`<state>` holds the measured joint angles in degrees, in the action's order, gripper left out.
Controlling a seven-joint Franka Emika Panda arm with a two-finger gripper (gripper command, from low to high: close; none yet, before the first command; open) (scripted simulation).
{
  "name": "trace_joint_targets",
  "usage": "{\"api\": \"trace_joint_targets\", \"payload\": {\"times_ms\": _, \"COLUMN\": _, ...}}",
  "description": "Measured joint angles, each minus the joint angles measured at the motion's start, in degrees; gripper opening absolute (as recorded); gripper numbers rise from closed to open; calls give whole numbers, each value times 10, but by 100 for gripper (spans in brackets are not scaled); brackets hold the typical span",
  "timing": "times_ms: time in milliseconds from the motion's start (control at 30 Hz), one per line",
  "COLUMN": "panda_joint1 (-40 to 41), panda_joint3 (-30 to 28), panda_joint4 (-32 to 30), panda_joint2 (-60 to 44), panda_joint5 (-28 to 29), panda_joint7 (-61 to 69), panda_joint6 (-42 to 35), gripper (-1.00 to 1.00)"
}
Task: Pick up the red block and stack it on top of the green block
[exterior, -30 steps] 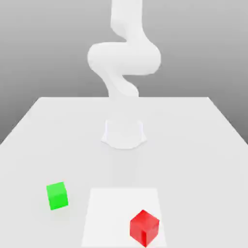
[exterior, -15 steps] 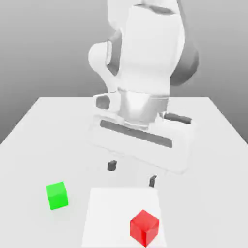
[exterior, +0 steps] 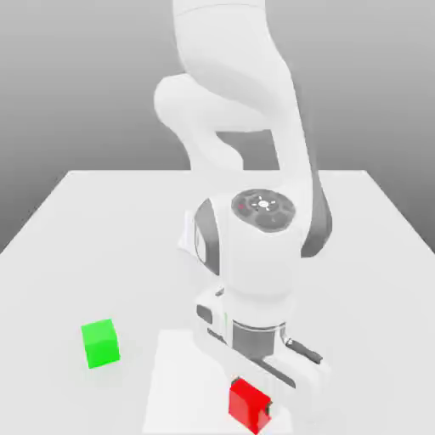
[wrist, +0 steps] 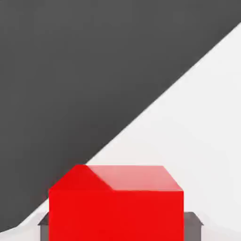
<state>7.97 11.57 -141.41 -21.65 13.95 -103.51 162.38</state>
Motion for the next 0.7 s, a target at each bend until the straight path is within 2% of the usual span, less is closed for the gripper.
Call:
{"api": "trace_joint_targets", "payload": {"times_ms": 67, "panda_joint1": 1, "panda_joint3": 1, "panda_joint4": 0, "panda_joint2": 0, "panda_joint5": 0, "panda_joint7": 0, "panda_joint6": 0, "gripper": -100}}
{"api": "trace_joint_targets", "payload": {"times_ms": 233, "panda_joint1": 33, "panda_joint3": 43, "panda_joint4": -17, "panda_joint2": 89, "panda_joint5": -57, "panda_joint7": 42, "panda_joint6": -71, "gripper": -100}}
{"api": "trace_joint_targets", "payload": {"times_ms": 467, "panda_joint1": 117, "panda_joint3": -15, "panda_joint4": -76, "panda_joint2": 172, "panda_joint5": -120, "panda_joint7": 47, "panda_joint6": -93, "gripper": -100}}
{"api": "trace_joint_targets", "payload": {"times_ms": 700, "panda_joint1": 230, "panda_joint3": -64, "panda_joint4": -141, "panda_joint2": 247, "panda_joint5": -144, "panda_joint7": 20, "panda_joint6": -100, "gripper": -100}}
